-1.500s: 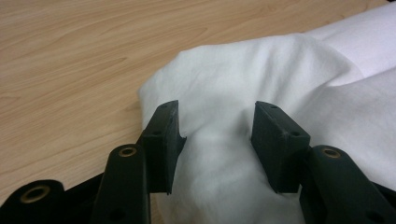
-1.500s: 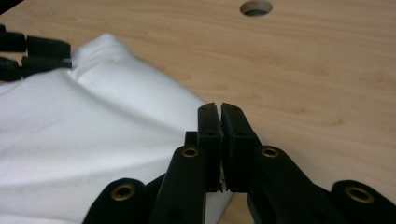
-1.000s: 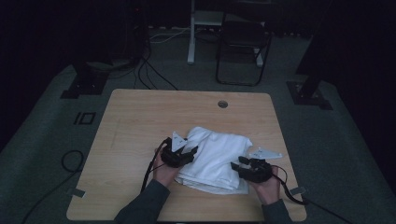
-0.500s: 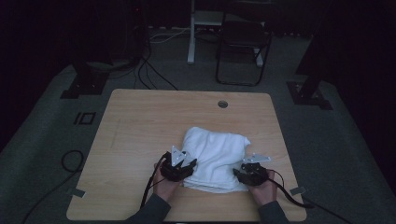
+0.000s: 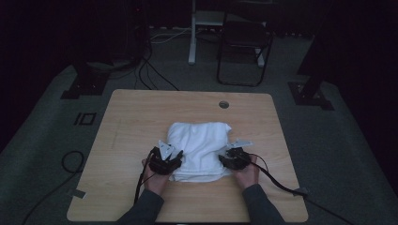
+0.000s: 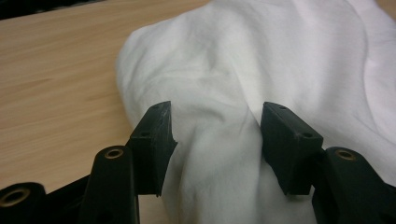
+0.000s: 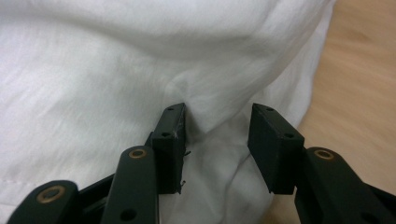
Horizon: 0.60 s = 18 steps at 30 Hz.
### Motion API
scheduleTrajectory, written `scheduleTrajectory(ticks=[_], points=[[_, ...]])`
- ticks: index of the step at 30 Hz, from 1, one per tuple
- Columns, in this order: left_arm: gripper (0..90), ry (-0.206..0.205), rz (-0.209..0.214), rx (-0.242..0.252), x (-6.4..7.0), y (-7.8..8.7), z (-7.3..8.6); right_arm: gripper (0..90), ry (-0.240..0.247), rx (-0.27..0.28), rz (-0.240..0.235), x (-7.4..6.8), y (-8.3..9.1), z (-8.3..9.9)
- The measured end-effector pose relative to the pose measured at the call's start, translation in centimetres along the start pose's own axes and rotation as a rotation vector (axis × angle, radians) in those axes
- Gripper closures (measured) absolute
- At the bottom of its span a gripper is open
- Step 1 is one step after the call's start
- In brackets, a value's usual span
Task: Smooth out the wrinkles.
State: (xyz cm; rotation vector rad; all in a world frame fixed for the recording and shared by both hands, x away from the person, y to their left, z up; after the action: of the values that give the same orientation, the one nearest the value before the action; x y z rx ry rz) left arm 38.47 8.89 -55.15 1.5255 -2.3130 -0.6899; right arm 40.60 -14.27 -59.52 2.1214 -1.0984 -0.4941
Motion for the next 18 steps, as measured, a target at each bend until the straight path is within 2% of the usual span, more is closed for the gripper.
scheduleTrajectory(ticks=[1, 2, 3, 4, 5, 6, 7, 9, 10, 11, 14, 15, 16, 17, 18], points=[[44.9, -0.007, -0.024, -0.005, -1.1, -0.3, -0.2, 55.4, 0.001, 0.002, -0.003, -0.3, -0.8, -0.9], [44.9, -0.007, -0.024, -0.005, -1.1, -0.3, -0.2, 55.4, 0.001, 0.002, -0.003, -0.3, -0.8, -0.9], [44.9, -0.016, -0.051, -0.005, -2.2, -0.8, -0.6, 54.7, 0.003, 0.004, -0.009, -0.5, -1.6, -1.7], [45.0, -0.016, -0.051, -0.005, -2.2, -0.8, -0.6, 54.7, 0.003, 0.004, -0.009, -0.5, -1.6, -1.7], [44.9, -0.016, -0.068, -0.010, -3.1, -1.3, -0.9, 54.3, -0.002, 0.009, -0.014, -0.6, -2.4, -2.5], [44.9, -0.016, -0.068, -0.010, -3.1, -1.3, -0.9, 54.3, -0.002, 0.009, -0.014, -0.6, -2.4, -2.5], [44.9, -0.010, -0.074, -0.014, -3.7, -1.7, -1.1, 54.0, -0.004, 0.011, -0.014, -0.5, -2.7, -2.8], [44.9, 0.009, -0.069, -0.014, -4.3, -2.5, -1.5, 53.4, -0.034, 0.031, -0.010, -0.1, -3.7, -3.8], [44.9, 0.009, -0.069, -0.014, -4.3, -2.5, -1.5, 53.4, -0.034, 0.031, -0.010, -0.1, -3.7, -3.8], [44.7, 0.026, -0.068, -0.007, -4.6, -3.0, -1.8, 53.0, -0.043, 0.039, -0.009, 0.1, -4.0, -4.1], [43.8, 0.047, -0.052, 0.000, -4.7, -3.1, -2.1, 48.3, -0.052, 0.034, -0.016, 0.3, -3.9, -4.1], [43.5, 0.057, -0.041, 0.013, -4.8, -2.6, -2.4, 45.5, -0.058, 0.051, 0.006, 0.6, -3.3, -4.0], [43.4, 0.057, -0.041, 0.013, -4.8, -2.6, -2.4, 45.5, -0.058, 0.051, 0.006, 0.6, -3.3, -4.0], [43.2, 0.076, -0.034, 0.033, -5.2, -1.8, -2.7, 42.6, -0.093, 0.107, -0.014, 0.9, -2.0, -3.9], [43.0, 0.076, -0.034, 0.033, -5.2, -1.8, -2.7, 42.6, -0.093, 0.107, -0.014, 0.9, -2.0, -3.9]])
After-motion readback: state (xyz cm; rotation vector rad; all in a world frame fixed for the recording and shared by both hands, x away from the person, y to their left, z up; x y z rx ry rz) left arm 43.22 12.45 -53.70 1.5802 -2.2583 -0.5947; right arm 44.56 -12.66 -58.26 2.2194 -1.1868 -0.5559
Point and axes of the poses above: each handheld gripper's, and its own axes: y roughly backward along the jaws, z roughly out of its underside, x roughly to its right, the point moved 8 cm from there along -y, roughly forward along the jaws, and after that the axes turned 2 degrees about y, right-handed, at the moved point
